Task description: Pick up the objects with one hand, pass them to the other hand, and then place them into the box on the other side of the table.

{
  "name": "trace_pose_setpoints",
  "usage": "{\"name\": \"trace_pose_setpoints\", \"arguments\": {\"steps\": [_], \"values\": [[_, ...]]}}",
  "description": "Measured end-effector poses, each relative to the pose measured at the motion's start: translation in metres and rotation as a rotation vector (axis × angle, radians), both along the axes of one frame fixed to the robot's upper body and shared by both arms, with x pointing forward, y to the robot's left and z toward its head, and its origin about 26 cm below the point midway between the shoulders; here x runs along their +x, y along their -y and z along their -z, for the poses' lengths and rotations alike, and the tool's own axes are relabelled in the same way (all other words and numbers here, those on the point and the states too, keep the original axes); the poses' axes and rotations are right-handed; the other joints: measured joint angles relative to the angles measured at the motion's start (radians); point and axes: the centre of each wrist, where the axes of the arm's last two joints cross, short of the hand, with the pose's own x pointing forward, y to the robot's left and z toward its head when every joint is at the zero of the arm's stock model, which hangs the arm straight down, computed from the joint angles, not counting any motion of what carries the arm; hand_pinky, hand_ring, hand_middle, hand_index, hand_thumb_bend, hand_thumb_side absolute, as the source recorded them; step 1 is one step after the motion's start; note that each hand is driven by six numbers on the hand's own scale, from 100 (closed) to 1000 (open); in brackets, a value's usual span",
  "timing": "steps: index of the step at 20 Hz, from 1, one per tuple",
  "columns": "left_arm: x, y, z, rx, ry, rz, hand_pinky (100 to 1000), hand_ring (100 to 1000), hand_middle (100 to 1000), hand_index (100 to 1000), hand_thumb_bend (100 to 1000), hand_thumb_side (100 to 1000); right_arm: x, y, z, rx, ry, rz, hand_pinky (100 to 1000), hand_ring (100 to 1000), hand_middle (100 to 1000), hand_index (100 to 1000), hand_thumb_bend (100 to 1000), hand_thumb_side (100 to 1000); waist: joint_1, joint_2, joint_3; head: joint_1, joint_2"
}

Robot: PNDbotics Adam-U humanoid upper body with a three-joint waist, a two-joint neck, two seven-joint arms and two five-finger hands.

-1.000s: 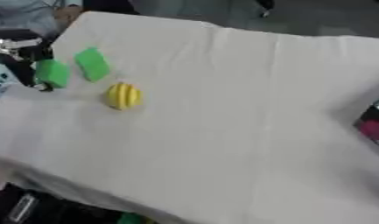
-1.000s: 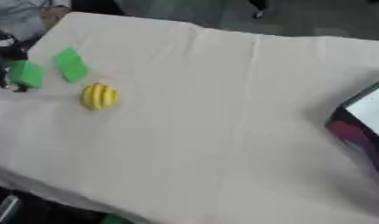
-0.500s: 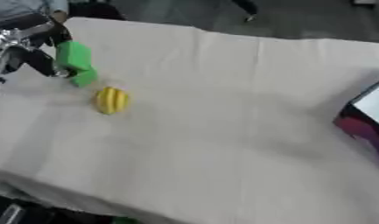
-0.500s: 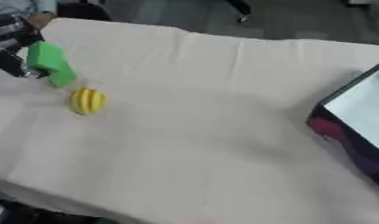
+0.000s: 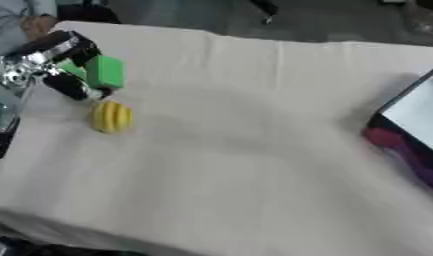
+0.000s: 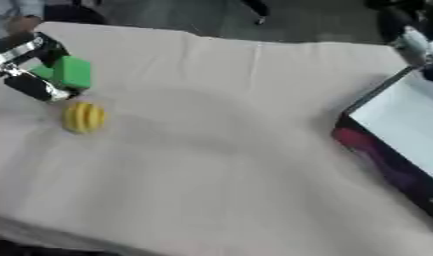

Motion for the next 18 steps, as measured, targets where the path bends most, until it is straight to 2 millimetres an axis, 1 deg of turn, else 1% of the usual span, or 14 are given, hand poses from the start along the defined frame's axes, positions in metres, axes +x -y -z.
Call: {"name": "trace_pose_setpoints", "arguments": {"steps": [2, 3, 4, 7, 11, 18], "values": [[-0.001, 0.008, 0.005, -0.028, 0.021, 0.007, 661, 550, 492, 592, 304, 100, 0.008, -0.01, -0.001, -0.034, 0.009, -0.015, 988, 1000, 1000, 1000, 100, 383, 0.0, 0.0, 0.003, -0.008, 0.0], [-0.002, 0.011, 0.005, -0.037, 0.031, 0.009, 658, 545, 492, 594, 290, 100, 0.011, -0.014, 0.0, -0.047, 0.011, -0.018, 978, 1000, 1000, 1000, 100, 337, 0.0, 0.0, 0.003, -0.009, 0.0], [-0.002, 0.013, 0.006, -0.048, 0.041, 0.013, 657, 543, 493, 595, 284, 100, 0.013, -0.017, 0.0, -0.062, 0.016, -0.023, 976, 1000, 1000, 1000, 100, 320, 0.0, 0.0, 0.004, -0.013, 0.0], [-0.006, 0.025, 0.013, -0.083, 0.072, 0.031, 651, 536, 493, 598, 270, 100, 0.021, -0.038, -0.003, -0.12, 0.055, -0.059, 974, 1000, 1000, 1000, 100, 291, 0.0, 0.0, 0.016, -0.028, 0.003], [-0.013, 0.042, 0.016, -0.122, 0.122, 0.061, 646, 522, 494, 600, 255, 100, 0.03, -0.058, 0.002, -0.179, 0.069, -0.089, 971, 1000, 1000, 1000, 100, 266, 0.0, 0.0, 0.02, -0.045, 0.014], [-0.022, 0.059, 0.023, -0.185, 0.156, 0.083, 640, 502, 494, 604, 214, 100, 0.033, -0.08, 0.005, -0.261, 0.106, -0.123, 957, 1000, 1000, 1000, 100, 195, 0.0, 0.0, 0.023, -0.07, 0.025]]}}
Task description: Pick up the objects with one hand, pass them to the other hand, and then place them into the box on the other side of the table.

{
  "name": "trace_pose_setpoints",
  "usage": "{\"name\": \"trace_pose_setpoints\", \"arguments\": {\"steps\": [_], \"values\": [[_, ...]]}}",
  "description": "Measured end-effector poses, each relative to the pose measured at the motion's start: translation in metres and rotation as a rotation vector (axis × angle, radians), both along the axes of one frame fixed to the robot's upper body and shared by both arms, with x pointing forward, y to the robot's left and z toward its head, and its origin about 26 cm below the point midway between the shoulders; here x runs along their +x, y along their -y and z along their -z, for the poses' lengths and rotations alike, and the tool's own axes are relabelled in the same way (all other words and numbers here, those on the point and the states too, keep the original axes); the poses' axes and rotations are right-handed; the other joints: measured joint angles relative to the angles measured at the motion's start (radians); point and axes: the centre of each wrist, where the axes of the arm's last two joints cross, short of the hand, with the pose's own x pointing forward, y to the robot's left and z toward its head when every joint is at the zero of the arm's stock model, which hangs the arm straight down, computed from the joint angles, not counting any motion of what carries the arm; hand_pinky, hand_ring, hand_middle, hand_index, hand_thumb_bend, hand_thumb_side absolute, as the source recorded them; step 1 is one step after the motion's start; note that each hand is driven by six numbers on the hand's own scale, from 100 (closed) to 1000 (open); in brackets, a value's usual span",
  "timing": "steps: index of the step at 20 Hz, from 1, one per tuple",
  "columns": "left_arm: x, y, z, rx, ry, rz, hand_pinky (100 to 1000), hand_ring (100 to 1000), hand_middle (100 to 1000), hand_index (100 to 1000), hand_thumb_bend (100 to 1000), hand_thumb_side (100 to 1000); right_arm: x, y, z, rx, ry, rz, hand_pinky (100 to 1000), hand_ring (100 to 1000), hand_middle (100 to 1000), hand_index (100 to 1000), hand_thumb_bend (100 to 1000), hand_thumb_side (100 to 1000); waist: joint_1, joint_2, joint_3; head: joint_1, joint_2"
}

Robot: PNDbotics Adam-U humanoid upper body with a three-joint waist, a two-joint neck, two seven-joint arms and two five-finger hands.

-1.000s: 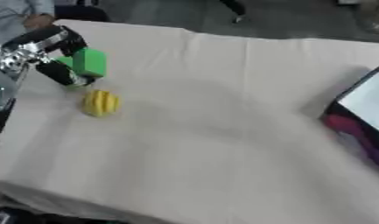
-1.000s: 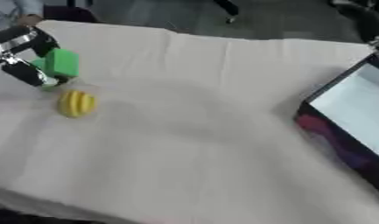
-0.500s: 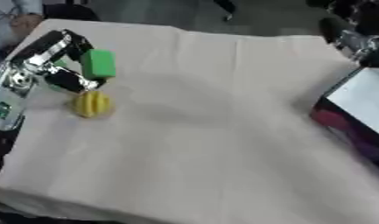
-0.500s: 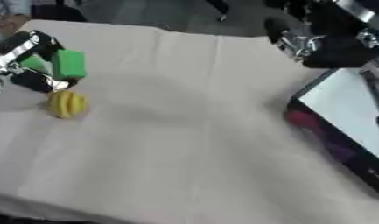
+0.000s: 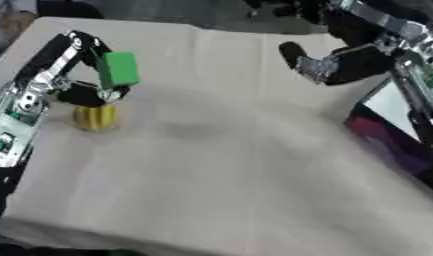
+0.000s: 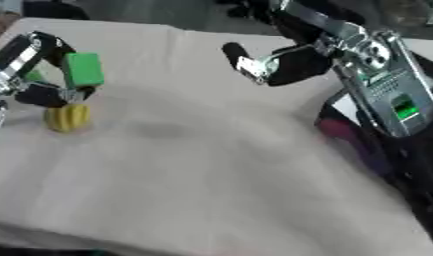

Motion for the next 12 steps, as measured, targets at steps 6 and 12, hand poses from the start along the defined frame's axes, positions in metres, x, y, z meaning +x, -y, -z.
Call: {"name": "trace_pose_setpoints", "arguments": {"steps": [6, 12], "values": [[-0.007, 0.026, 0.005, -0.065, 0.027, 0.061, 626, 487, 490, 603, 195, 100, 0.003, -0.018, 0.002, -0.048, 0.044, -0.001, 942, 1000, 1000, 1000, 100, 117, 0.0, 0.0, 0.021, -0.025, 0.008], [-0.015, 0.057, 0.008, -0.11, 0.065, 0.104, 620, 465, 489, 600, 199, 100, 0.001, -0.037, -0.001, -0.075, 0.122, 0.001, 935, 1000, 1000, 975, 100, 132, 0.0, 0.0, 0.031, -0.027, 0.009]]}}
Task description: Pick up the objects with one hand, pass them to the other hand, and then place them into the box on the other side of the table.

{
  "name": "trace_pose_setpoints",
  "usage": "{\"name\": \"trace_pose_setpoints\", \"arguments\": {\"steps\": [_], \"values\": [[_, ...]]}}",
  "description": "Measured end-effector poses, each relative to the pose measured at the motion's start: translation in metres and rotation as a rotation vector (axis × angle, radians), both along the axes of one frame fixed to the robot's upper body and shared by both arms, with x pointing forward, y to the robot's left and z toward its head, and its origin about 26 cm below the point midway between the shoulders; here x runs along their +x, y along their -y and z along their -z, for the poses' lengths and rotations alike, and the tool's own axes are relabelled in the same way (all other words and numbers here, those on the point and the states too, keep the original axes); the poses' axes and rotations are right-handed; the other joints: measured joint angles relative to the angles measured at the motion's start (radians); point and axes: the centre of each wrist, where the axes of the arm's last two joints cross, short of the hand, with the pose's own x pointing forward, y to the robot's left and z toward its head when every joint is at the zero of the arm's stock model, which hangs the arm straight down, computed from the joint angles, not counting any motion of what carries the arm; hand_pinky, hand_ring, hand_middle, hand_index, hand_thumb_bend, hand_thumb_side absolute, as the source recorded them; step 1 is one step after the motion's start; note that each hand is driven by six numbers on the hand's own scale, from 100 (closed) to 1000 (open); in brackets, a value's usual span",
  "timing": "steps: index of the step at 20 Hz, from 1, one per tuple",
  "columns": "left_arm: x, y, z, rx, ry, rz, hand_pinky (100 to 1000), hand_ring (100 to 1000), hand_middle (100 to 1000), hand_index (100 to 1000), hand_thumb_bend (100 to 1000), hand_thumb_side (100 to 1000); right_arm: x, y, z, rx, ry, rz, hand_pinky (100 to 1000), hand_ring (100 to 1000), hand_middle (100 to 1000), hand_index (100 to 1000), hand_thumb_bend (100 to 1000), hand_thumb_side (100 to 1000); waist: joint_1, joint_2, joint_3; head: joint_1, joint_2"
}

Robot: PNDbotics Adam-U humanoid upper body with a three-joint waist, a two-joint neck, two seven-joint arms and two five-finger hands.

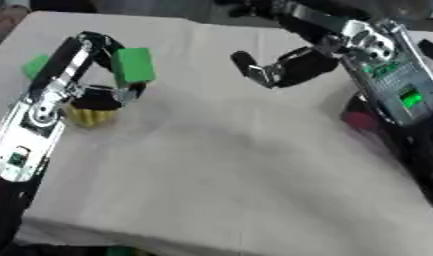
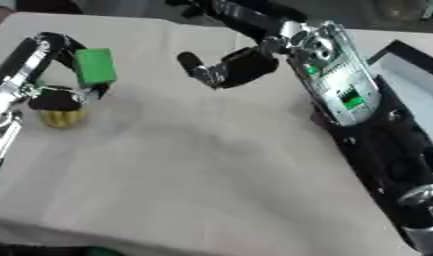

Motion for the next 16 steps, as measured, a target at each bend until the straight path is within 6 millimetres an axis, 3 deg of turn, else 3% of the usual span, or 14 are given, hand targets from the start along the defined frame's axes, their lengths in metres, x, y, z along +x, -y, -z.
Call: {"name": "trace_pose_setpoints", "arguments": {"steps": [16], "values": [[-0.017, 0.048, -0.008, 0.132, 0.124, -0.047, 610, 452, 479, 588, 291, 100, 0.001, -0.017, 0.011, -0.066, 0.089, -0.022, 935, 1000, 1000, 984, 100, 150, 0.0, 0.0, 0.009, 0.005, 0.008]]}}
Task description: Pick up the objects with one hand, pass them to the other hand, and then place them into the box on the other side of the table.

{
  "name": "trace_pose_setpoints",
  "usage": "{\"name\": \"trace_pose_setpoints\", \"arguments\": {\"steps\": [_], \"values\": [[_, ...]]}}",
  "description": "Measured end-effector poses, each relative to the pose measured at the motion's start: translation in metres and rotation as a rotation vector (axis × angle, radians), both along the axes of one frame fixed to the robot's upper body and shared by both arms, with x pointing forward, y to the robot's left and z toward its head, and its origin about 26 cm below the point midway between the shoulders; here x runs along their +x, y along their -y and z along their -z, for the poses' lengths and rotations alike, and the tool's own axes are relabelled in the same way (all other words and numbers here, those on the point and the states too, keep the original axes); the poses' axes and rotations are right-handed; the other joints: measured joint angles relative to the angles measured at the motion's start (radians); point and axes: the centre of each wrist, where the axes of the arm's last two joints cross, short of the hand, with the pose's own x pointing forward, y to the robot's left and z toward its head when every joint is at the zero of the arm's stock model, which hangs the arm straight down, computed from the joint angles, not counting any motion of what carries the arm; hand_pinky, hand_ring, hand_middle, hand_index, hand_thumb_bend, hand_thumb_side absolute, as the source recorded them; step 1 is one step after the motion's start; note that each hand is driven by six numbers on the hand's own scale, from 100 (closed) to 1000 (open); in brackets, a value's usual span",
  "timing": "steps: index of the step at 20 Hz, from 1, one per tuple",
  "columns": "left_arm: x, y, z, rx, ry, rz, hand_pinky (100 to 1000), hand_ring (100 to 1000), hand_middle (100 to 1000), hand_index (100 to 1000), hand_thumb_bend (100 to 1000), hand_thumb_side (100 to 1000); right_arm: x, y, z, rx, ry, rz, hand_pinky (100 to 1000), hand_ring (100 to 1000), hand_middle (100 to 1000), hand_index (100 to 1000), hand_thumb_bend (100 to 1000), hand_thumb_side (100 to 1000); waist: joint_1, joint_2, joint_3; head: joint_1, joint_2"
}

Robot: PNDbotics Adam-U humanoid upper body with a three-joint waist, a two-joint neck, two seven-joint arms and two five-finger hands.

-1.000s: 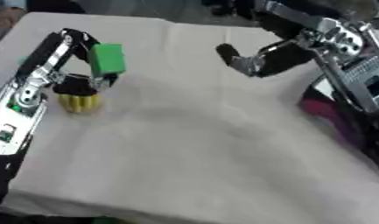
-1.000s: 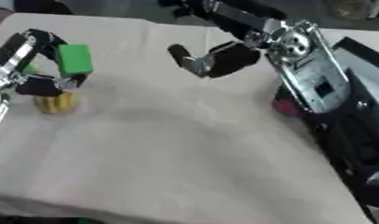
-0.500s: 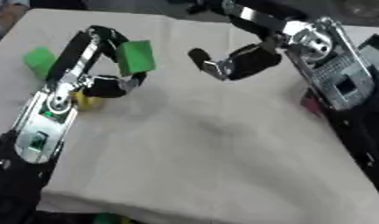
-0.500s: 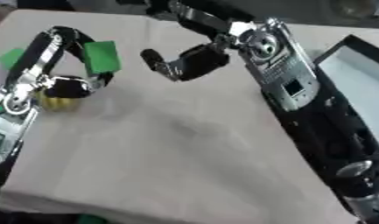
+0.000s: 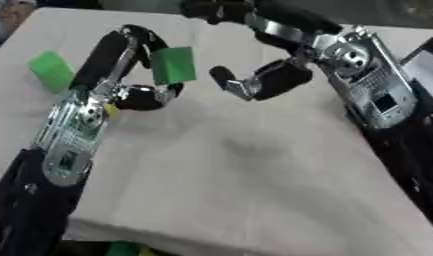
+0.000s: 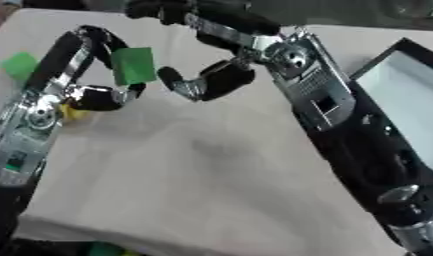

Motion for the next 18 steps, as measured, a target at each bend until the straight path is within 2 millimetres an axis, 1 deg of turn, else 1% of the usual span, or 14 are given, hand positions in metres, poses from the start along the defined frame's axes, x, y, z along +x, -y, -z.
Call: {"name": "trace_pose_setpoints", "arguments": {"steps": [3, 4, 7, 8, 12, 13, 18], "values": [[-0.001, 0.002, 0.0, 0.01, 0.008, -0.005, 610, 452, 479, 588, 291, 100, 0.0, 0.0, 0.0, 0.0, 0.003, 0.001, 935, 1000, 1000, 984, 100, 150, 0.0, 0.0, 0.0, 0.0, 0.0], [-0.001, 0.002, 0.0, 0.011, 0.01, -0.007, 563, 425, 450, 554, 345, 100, 0.0, 0.0, 0.0, 0.0, 0.003, 0.001, 931, 1000, 1000, 979, 100, 133, 0.0, 0.0, 0.0, 0.0, 0.0], [-0.003, 0.005, -0.002, 0.022, 0.029, -0.005, 553, 421, 447, 551, 349, 100, -0.001, 0.0, 0.003, 0.013, -0.005, 0.005, 922, 1000, 986, 967, 100, 131, 0.0, 0.0, 0.0, 0.001, -0.009], [-0.004, 0.007, -0.002, 0.027, 0.038, -0.006, 535, 414, 442, 547, 355, 100, -0.002, -0.001, 0.002, 0.023, -0.004, 0.006, 907, 1000, 948, 945, 100, 132, 0.0, 0.0, 0.0, 0.001, -0.01], [-0.01, 0.015, -0.005, 0.053, 0.073, -0.007, 527, 413, 442, 548, 357, 100, -0.005, -0.001, 0.003, 0.043, 0.022, 0.028, 905, 1000, 949, 940, 100, 144, 0.0, 0.0, -0.002, 0.005, -0.014], [-0.011, 0.016, -0.006, 0.057, 0.08, -0.01, 521, 412, 444, 551, 352, 100, -0.005, -0.002, 0.003, 0.042, 0.033, 0.035, 908, 1000, 962, 950, 100, 146, 0.0, 0.0, -0.003, 0.005, -0.016], [-0.014, 0.018, -0.009, 0.044, 0.078, -0.019, 511, 404, 438, 549, 330, 100, -0.005, -0.002, 0.008, 0.016, 0.063, 0.073, 910, 1000, 945, 947, 100, 154, 0.0, 0.0, -0.003, 0.006, -0.018]]}}
